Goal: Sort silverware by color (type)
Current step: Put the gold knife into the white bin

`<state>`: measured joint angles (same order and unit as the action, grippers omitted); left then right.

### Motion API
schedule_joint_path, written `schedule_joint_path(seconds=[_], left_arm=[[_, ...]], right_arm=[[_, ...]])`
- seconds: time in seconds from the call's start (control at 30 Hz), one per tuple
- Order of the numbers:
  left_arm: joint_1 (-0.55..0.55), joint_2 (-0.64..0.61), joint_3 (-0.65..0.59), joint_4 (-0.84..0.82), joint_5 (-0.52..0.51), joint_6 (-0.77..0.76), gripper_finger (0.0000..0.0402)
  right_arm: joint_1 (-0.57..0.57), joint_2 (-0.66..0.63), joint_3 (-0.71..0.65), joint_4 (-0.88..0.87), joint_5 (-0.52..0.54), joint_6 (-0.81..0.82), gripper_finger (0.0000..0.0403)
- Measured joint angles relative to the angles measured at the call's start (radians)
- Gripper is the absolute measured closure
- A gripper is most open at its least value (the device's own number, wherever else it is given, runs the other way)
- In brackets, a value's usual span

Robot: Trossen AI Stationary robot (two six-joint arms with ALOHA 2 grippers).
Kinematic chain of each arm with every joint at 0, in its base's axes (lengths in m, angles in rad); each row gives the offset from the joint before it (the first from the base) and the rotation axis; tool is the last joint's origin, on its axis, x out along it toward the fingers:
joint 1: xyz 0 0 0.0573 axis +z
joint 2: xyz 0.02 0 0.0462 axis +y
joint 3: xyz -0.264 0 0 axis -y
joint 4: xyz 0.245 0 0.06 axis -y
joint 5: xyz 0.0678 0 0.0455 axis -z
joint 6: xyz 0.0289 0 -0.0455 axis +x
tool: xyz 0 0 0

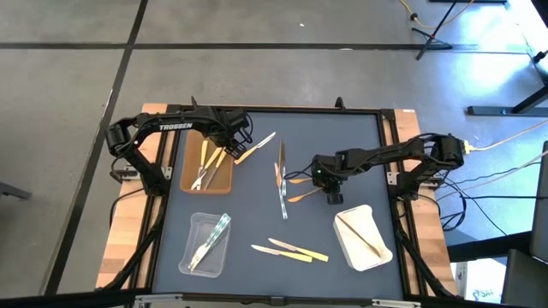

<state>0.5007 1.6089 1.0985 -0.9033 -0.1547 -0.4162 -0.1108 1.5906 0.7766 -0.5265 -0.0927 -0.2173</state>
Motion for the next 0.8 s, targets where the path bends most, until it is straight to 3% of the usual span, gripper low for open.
schedule_joint_path(seconds=[0.5,0.8], left_arm=[[0.0,0.0,0.0,0.0,0.068,0.0,0.0243],[0.0,-0.001,0.0,0.0,0.068,0.0,0.0243]], right_arm=[[0.0,0.001,-0.001,0.007,-0.004,-0.001,0.0394],[0.0,0.002,-0.001,0.007,-0.009,-0.001,0.0396]])
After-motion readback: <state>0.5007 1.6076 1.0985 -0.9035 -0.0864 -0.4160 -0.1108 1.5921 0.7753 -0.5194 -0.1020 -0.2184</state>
